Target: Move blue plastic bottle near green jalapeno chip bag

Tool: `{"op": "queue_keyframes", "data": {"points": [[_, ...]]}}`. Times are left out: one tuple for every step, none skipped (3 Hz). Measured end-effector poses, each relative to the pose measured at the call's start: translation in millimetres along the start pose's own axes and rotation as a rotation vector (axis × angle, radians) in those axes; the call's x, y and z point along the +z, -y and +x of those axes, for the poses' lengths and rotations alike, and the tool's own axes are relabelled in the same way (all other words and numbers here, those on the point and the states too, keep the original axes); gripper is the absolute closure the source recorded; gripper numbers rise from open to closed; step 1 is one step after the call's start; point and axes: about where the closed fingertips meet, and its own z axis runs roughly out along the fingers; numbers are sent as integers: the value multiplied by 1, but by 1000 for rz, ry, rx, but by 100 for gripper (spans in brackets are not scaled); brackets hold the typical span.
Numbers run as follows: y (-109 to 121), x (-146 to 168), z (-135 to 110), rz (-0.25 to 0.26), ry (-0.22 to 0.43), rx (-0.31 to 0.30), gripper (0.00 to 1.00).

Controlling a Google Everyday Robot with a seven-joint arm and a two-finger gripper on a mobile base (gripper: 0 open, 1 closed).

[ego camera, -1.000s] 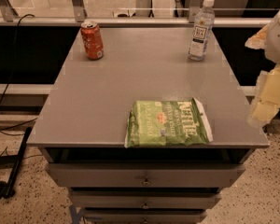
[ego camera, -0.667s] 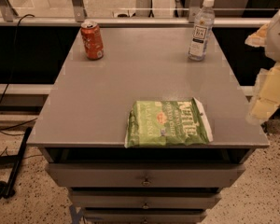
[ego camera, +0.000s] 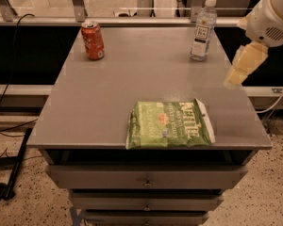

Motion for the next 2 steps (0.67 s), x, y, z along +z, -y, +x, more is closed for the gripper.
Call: {"op": "queue_keyframes", "data": {"points": [[63, 38, -5, 54, 59, 84, 0], [111, 70, -10, 87, 150, 172, 0]]}}
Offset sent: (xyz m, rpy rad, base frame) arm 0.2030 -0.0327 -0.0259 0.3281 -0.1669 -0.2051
